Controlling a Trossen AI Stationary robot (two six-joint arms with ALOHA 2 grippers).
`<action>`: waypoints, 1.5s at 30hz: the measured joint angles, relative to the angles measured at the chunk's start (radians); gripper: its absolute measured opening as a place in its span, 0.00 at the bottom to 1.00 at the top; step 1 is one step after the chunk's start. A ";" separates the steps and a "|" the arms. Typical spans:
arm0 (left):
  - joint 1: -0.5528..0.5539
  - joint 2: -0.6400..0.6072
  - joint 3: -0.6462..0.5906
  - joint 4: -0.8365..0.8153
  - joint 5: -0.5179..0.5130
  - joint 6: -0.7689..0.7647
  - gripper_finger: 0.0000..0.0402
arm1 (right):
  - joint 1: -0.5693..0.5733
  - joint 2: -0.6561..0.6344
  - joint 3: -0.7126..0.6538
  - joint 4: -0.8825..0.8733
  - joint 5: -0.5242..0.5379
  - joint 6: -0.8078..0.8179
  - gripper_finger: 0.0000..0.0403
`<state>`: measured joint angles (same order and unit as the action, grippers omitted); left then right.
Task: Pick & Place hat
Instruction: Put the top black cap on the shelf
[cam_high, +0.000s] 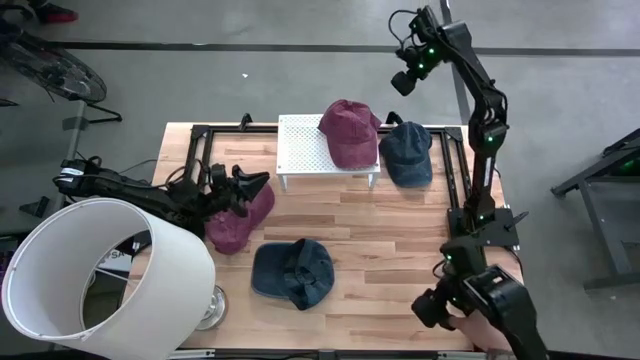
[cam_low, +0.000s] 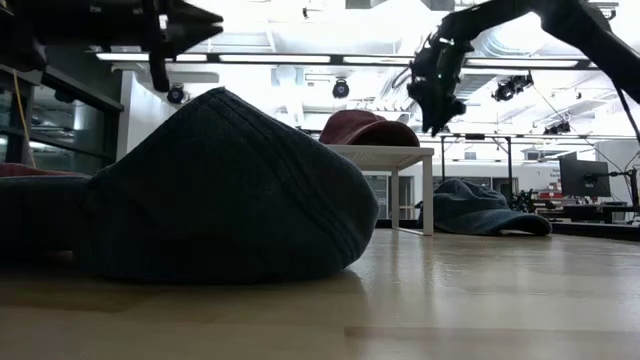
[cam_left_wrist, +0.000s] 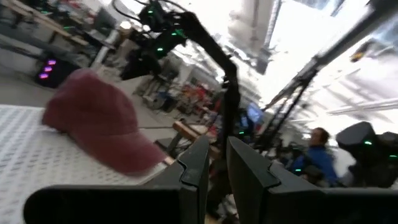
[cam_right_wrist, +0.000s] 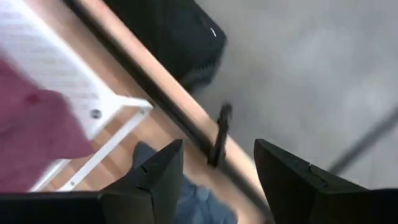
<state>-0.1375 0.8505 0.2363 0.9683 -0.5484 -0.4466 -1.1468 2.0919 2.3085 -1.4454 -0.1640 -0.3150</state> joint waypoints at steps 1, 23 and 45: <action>0.000 0.000 0.000 -0.013 -0.020 -0.004 0.14 | -0.003 0.007 0.000 -0.010 0.029 0.060 0.47; 0.000 0.000 0.000 -0.210 -0.090 -0.010 0.14 | 0.001 0.064 0.000 -0.126 0.157 -0.332 0.47; 0.000 0.000 0.000 -0.210 -0.085 -0.013 0.14 | -0.009 0.143 0.000 -0.126 0.098 -0.543 0.42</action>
<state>-0.1375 0.8509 0.2363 0.7587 -0.6329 -0.4595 -1.1554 2.2349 2.3081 -1.5715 -0.0655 -0.8578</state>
